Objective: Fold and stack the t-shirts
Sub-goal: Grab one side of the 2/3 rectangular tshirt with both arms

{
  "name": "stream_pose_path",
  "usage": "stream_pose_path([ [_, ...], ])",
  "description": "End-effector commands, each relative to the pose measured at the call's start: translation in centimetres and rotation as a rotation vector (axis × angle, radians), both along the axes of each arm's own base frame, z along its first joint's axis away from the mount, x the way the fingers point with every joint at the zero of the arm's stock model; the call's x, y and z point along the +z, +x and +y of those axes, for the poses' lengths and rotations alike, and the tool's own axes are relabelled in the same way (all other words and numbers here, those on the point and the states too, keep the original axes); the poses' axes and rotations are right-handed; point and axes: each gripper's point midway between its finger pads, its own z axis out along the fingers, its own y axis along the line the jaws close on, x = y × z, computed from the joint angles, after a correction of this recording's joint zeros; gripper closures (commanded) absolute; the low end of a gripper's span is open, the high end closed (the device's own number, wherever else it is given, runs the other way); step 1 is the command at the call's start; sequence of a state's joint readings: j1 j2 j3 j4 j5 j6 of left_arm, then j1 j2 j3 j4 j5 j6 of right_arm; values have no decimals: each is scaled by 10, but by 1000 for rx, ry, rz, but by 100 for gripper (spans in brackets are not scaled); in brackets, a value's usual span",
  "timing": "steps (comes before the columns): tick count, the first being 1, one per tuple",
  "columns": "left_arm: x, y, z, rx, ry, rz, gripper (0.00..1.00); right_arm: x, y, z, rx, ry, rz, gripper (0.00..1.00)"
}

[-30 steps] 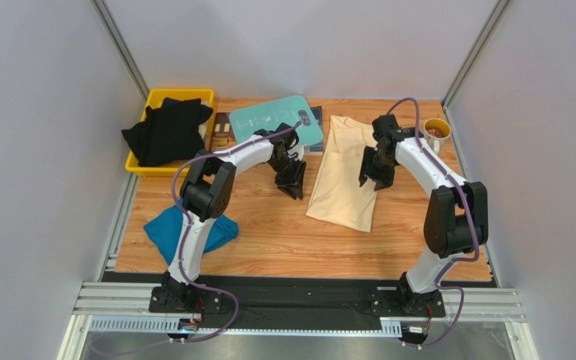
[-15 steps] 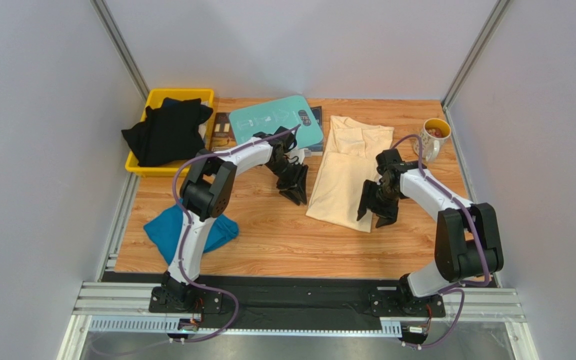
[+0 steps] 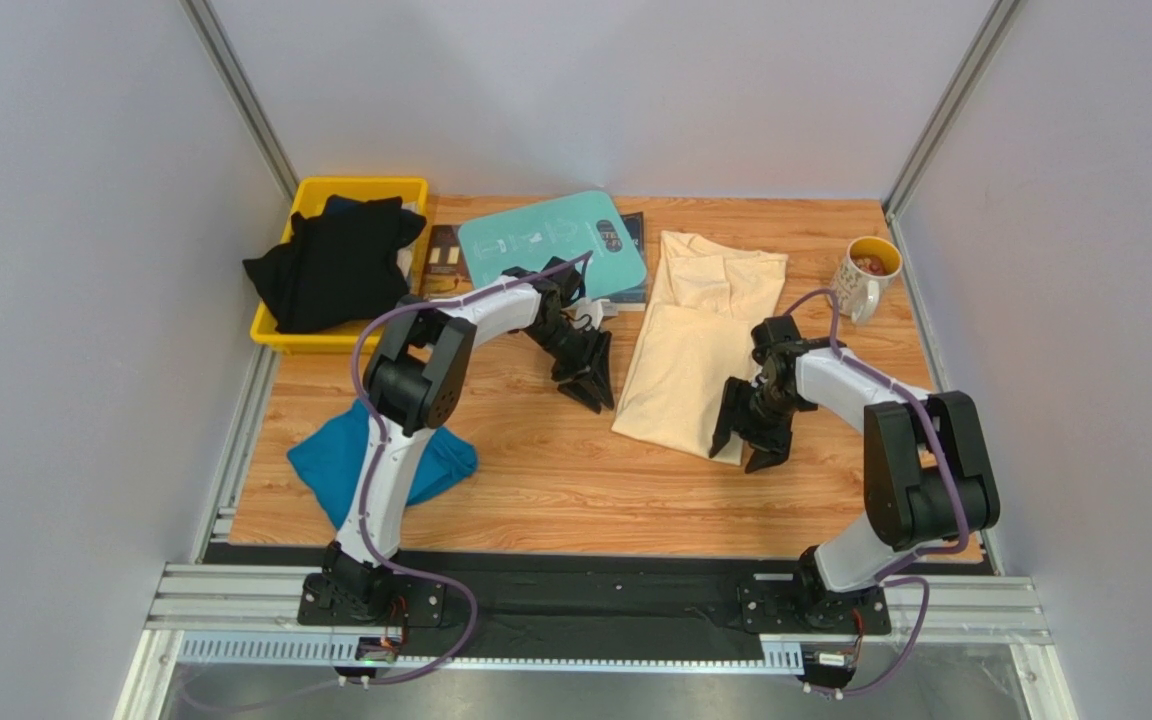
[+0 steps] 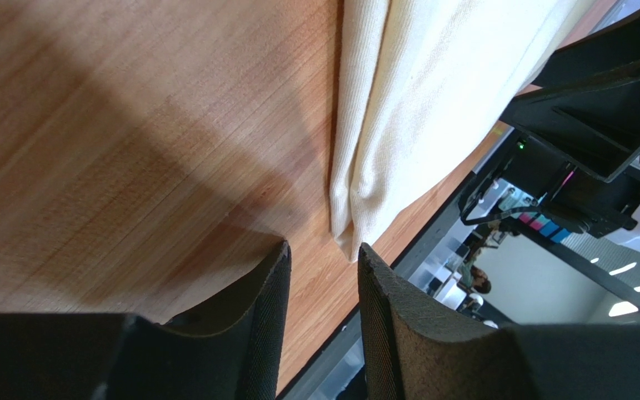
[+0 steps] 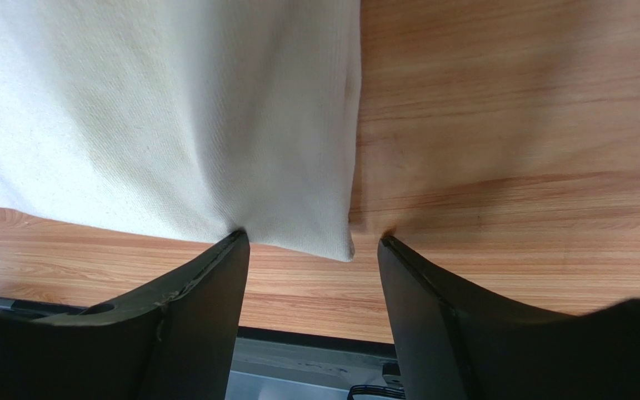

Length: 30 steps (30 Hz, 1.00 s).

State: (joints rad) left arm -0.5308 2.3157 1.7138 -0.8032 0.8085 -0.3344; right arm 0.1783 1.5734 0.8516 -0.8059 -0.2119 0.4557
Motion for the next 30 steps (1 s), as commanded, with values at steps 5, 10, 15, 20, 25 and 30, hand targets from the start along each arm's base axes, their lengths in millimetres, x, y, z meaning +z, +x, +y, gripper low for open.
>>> stream_pose_path([
  [5, -6, -15, -7, -35, -14, 27, 58, -27, 4, 5, 20, 24, 2, 35],
  [10, -10, -30, -20, -81, -8, 28, 58, -31, 7, 6, 26, 26, -3, 35],
  [15, -15, -32, -27, -94, 5, 26, 58, -31, 10, 7, 24, 32, -6, 36],
  [20, -16, -26, -28, -83, 24, 1, 59, -32, 14, 8, 21, 39, 0, 39],
  [25, -16, -21, -27, -73, 40, -21, 78, -29, 21, 10, 27, 40, -13, 65],
  [30, -14, -19, -25, -75, 52, -49, 100, -24, 24, 11, 29, 46, -31, 100],
])
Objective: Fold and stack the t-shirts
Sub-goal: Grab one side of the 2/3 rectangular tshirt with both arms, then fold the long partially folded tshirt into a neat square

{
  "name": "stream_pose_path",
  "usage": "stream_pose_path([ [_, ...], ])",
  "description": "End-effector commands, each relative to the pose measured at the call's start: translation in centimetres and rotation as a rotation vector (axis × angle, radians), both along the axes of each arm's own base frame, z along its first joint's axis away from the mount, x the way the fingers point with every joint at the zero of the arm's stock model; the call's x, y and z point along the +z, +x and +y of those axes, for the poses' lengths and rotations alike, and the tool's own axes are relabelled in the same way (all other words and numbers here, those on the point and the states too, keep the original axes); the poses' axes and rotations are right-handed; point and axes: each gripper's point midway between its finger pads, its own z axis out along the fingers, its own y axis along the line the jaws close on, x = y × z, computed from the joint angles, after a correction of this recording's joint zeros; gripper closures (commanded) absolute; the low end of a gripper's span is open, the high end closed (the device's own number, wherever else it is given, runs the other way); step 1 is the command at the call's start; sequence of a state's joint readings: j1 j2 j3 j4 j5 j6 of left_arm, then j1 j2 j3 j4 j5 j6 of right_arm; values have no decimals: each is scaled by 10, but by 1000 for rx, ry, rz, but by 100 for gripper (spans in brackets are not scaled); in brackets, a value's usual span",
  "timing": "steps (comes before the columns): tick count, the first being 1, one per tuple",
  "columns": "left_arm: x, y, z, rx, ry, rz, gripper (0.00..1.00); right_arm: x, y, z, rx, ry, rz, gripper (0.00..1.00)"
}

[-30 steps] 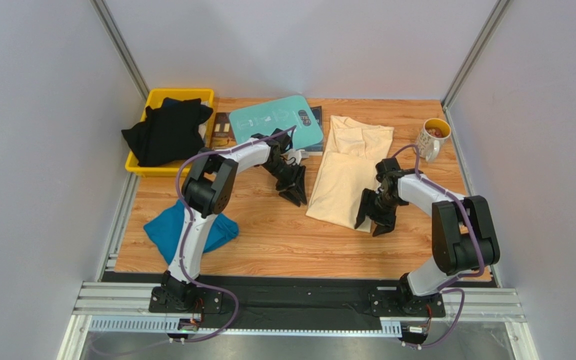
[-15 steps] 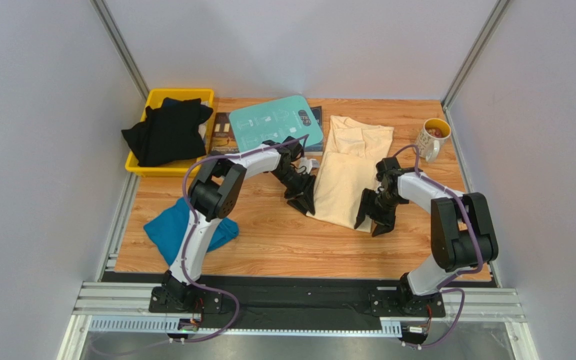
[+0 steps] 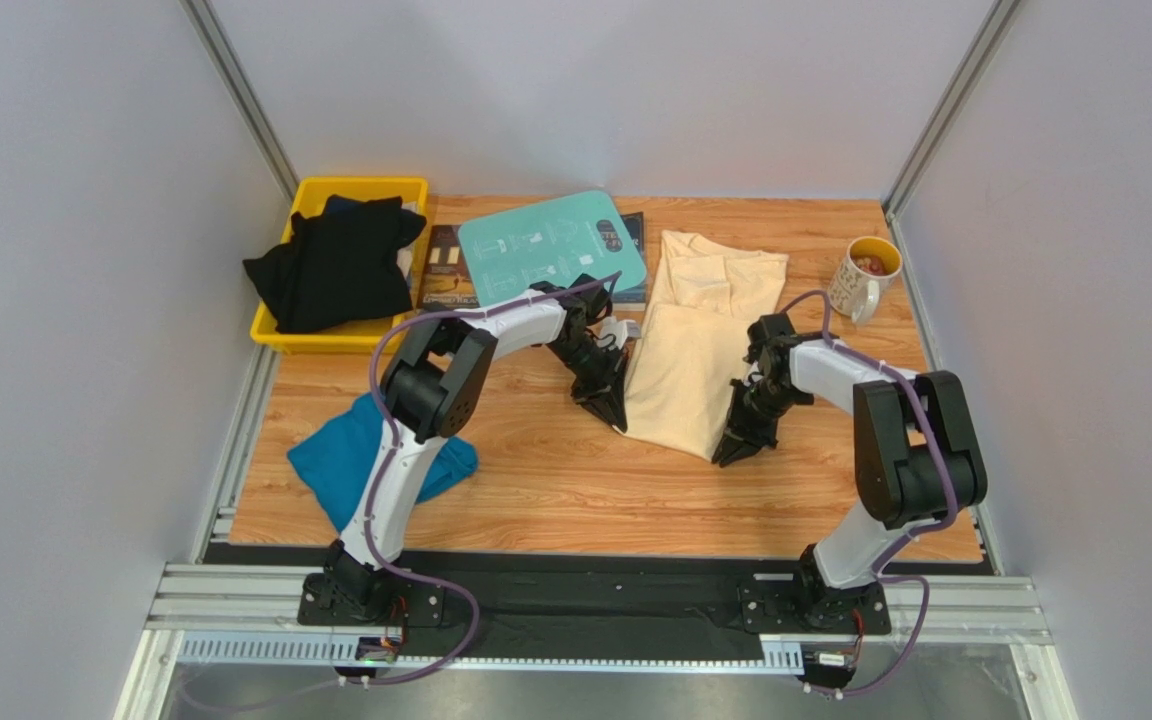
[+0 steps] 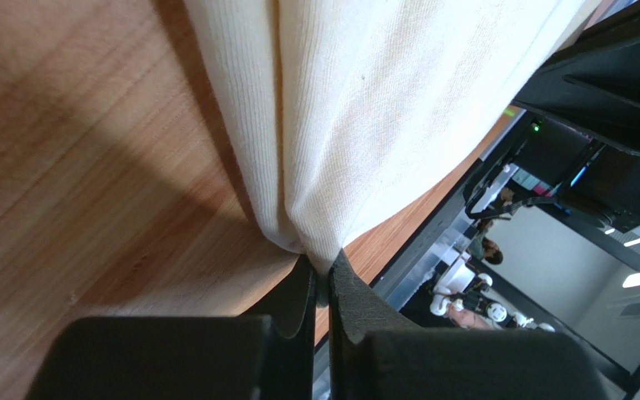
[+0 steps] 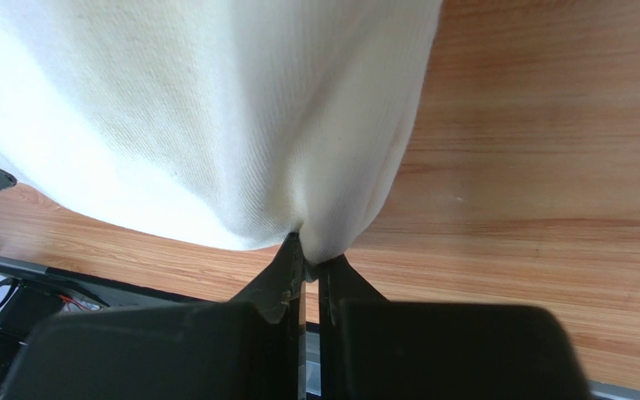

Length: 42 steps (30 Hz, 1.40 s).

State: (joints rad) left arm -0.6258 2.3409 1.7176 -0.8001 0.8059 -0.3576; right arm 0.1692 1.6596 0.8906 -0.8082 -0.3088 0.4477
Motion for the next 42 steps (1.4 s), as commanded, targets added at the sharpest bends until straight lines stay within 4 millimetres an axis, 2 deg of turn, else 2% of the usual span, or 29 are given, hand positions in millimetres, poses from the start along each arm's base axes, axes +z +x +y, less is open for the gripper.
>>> stream_pose_path([
  [1, -5, 14, 1, 1, 29, -81, 100, -20, 21, -3, 22, -37, -97, 100],
  [9, 2, 14, 3, 1, 31, -96, 100, -7, 14, -7, 37, -47, -111, 100],
  [15, 25, 17, 12, 5, 50, -185, 100, 26, 18, -8, 52, -47, -175, 100],
  [19, 50, 22, 18, 21, 64, -258, 100, 56, 23, -8, 44, -40, -230, 100],
  [24, 77, 19, 26, 37, 61, -314, 100, 92, 22, -7, 18, -33, -284, 100],
  [25, 89, 19, 27, 41, 47, -341, 100, 101, 22, -7, 12, -23, -308, 100],
  [32, 134, 19, 39, 65, 43, -458, 100, 143, 5, -7, -20, 4, -380, 100],
  [36, 162, 20, 39, 66, 13, -502, 100, 162, -7, -6, -28, 27, -394, 100],
  [42, 188, 15, 43, 75, -8, -536, 100, 190, -16, -6, -36, 44, -422, 100],
])
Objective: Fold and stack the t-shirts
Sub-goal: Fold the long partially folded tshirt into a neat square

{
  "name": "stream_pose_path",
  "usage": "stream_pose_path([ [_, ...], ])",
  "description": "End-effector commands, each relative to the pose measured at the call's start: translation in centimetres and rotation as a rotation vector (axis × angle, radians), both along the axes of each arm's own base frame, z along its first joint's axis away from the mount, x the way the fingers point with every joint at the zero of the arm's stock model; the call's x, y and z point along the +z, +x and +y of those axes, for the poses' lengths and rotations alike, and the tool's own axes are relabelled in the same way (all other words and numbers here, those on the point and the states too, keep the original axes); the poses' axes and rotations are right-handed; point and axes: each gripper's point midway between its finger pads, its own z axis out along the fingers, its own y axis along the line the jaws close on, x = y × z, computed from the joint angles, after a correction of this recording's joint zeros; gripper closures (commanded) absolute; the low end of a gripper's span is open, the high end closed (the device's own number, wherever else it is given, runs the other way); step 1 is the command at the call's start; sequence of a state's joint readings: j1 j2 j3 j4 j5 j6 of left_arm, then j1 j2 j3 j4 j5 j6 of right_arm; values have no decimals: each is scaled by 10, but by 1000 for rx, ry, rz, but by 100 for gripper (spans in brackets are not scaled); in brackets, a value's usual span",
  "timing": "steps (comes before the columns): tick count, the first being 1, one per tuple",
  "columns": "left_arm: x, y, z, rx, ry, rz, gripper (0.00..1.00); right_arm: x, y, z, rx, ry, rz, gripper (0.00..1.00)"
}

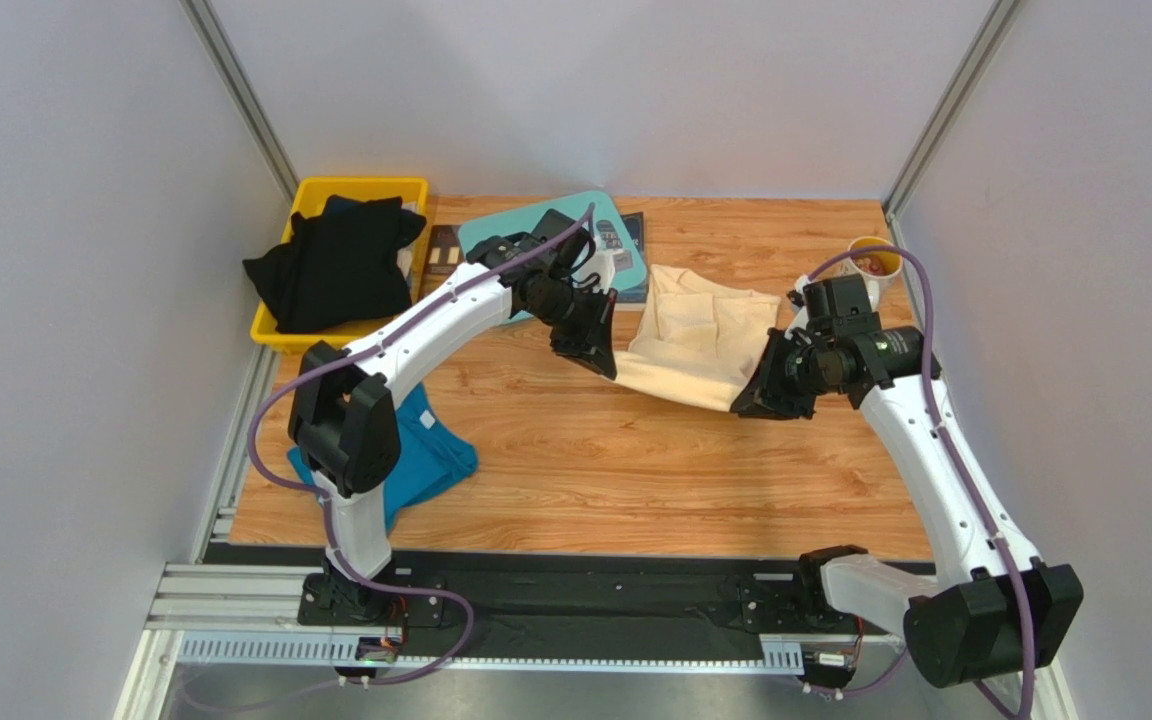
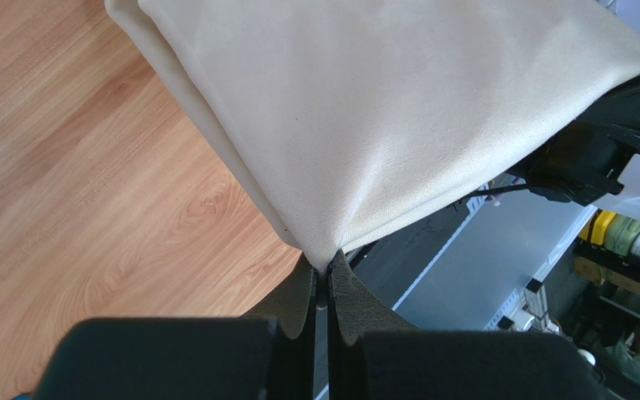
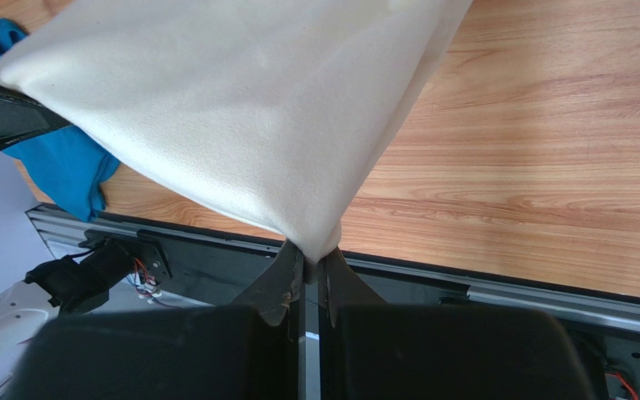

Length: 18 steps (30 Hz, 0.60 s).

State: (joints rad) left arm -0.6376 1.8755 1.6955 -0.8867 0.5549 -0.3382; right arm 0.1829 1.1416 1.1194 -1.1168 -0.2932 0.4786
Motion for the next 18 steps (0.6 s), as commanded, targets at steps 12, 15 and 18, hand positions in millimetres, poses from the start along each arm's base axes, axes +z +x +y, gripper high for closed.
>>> stream_pose_path([
  [12, 8, 92, -20, 89, 63, -151, 100, -7, 38, -20, -52, -146, 42, 100],
  [15, -16, 110, -28, 106, 75, -129, 100, -15, 63, -24, -58, -183, 53, 100],
  [18, -35, 120, -35, 99, 79, -121, 100, -23, 83, -33, -69, -225, 56, 100],
])
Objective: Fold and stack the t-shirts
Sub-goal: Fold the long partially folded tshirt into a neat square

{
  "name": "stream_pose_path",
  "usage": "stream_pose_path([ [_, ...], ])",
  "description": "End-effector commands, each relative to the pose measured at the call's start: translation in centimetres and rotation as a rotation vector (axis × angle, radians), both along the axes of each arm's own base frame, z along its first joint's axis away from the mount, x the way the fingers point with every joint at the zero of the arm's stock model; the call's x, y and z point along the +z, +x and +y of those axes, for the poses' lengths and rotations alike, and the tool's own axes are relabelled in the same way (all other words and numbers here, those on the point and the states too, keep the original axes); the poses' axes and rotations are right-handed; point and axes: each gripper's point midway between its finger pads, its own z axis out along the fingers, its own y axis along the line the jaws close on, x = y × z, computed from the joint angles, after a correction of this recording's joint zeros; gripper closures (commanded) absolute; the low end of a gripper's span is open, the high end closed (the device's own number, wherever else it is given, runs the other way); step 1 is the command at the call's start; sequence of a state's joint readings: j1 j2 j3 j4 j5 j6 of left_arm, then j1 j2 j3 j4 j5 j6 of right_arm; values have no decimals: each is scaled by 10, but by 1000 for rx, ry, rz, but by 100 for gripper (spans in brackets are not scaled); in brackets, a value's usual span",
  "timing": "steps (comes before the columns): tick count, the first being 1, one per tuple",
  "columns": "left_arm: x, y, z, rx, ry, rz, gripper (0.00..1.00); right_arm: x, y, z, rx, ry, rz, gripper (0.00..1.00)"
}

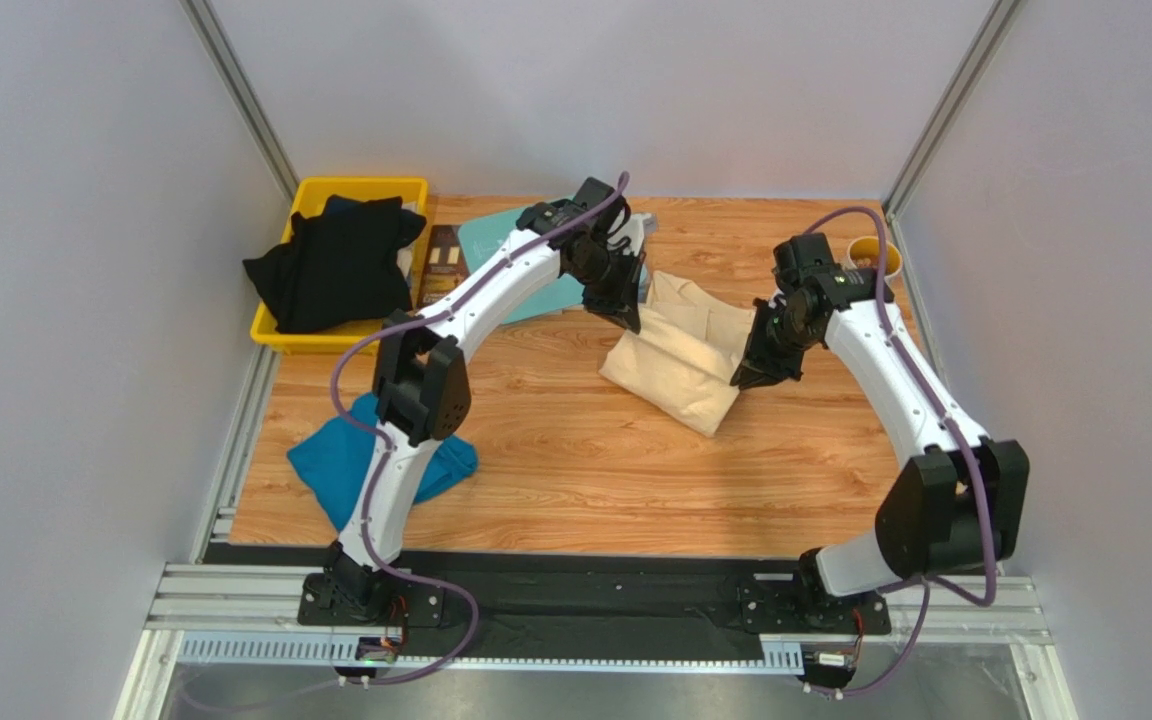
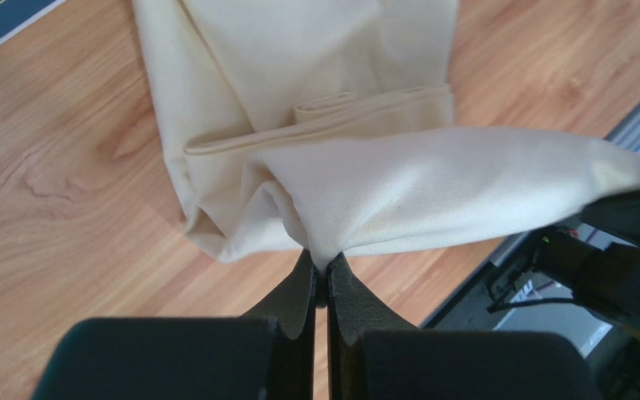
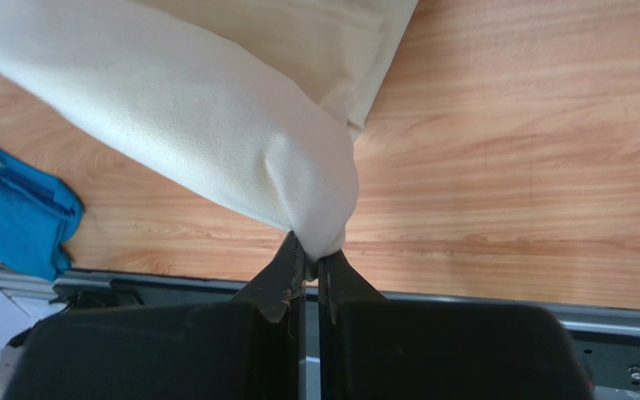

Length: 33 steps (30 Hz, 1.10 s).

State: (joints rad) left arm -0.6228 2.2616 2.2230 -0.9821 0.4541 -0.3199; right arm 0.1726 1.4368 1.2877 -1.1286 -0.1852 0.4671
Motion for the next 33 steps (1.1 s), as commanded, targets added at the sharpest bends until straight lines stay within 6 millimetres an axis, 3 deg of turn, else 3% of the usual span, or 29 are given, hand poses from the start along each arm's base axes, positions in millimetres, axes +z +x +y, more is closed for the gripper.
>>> stream_pose_path([
  [1, -17, 31, 1, 49, 16, -38, 100, 2, 35, -23, -21, -108, -67, 100],
  [6, -21, 60, -16, 65, -41, -131, 100, -4, 57, -43, -50, -158, -74, 100],
  [8, -10, 73, -25, 63, -78, -186, 100, -7, 60, -50, -67, -164, -73, 100],
  [9, -15, 76, -27, 63, -78, -186, 100, -8, 62, -51, -64, -166, -74, 100],
  [14, 0, 83, -34, 51, -123, -234, 100, -9, 71, -53, -68, -167, -109, 100],
  [19, 6, 102, -44, 69, -170, -319, 100, -21, 87, -58, -64, -186, -136, 100],
  [30, -50, 110, -59, 36, -186, -255, 100, -65, 122, -68, -101, -231, -99, 100],
  [33, -56, 113, -60, 32, -190, -258, 100, -62, 131, -69, -110, -229, -112, 100],
])
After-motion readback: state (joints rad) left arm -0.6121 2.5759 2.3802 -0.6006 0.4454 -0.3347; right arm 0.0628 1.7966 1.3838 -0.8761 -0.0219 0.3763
